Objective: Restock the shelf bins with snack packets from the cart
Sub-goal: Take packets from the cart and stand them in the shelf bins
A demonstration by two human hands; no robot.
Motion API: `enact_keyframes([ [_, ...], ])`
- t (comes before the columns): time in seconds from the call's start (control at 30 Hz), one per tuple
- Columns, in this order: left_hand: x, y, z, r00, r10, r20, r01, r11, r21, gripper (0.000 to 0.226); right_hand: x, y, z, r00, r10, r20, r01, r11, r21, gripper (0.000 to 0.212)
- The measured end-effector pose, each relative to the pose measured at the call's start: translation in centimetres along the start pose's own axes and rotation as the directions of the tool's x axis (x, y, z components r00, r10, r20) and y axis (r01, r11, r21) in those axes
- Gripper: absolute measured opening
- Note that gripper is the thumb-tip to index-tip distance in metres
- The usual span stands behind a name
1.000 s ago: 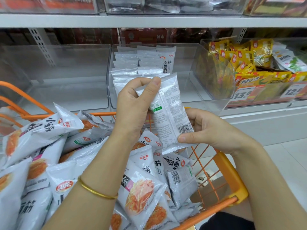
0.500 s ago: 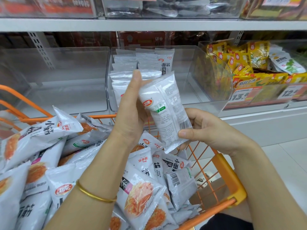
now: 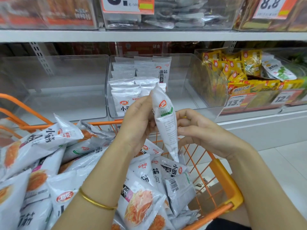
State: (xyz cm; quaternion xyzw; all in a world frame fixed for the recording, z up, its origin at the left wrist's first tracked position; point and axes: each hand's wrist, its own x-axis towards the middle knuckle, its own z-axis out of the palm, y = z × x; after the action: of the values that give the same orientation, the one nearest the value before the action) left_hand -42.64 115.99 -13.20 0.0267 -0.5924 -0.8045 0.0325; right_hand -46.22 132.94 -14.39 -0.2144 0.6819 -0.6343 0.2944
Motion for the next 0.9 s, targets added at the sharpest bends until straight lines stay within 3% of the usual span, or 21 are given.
enact_keyframes([
  [0.1, 0.3, -0.1, 0.1, 0.997, 0.052, -0.058, -0.050, 0.998, 0.027, 0.033, -0.3, -0.4, 0.3, 1.000, -0.015, -0.022, 0.015, 1.000, 0.015, 0.037],
  [0.2, 0.3, -0.2, 0.3, 0.987, 0.105, -0.119, -0.095, 0.992, 0.082, 0.031, -0.6, -0.7, 1.1, 0.999, -0.014, -0.036, 0.011, 0.996, -0.091, 0.068],
  [0.3, 0.5, -0.5, 0.2, 0.983, 0.117, -0.139, -0.102, 0.989, 0.110, 0.029, -0.4, -0.7, 1.5, 0.990, -0.082, -0.112, 0.051, 0.965, -0.256, 0.051],
  [0.43, 0.4, -0.4, 0.1, 0.991, 0.109, -0.075, -0.100, 0.988, 0.121, 0.024, -0.3, -0.5, 1.1, 0.994, -0.013, -0.104, 0.007, 0.998, -0.058, 0.025],
  [0.53, 0.4, -0.4, -0.1, 0.991, 0.122, -0.053, -0.112, 0.980, 0.164, 0.026, -0.5, -0.5, 0.8, 0.998, 0.018, -0.068, -0.014, 0.998, 0.057, 0.029],
  [0.63, 0.5, -0.6, -0.2, 0.984, 0.146, -0.099, -0.126, 0.975, 0.184, 0.026, -0.4, -0.8, 0.9, 0.997, -0.069, -0.036, 0.067, 0.997, -0.046, 0.046],
  [0.9, 0.6, -0.5, -0.3, 0.962, 0.168, -0.217, -0.129, 0.975, 0.183, 0.024, -0.5, -1.0, 0.4, 1.000, 0.011, -0.025, -0.013, 0.998, -0.063, 0.036],
])
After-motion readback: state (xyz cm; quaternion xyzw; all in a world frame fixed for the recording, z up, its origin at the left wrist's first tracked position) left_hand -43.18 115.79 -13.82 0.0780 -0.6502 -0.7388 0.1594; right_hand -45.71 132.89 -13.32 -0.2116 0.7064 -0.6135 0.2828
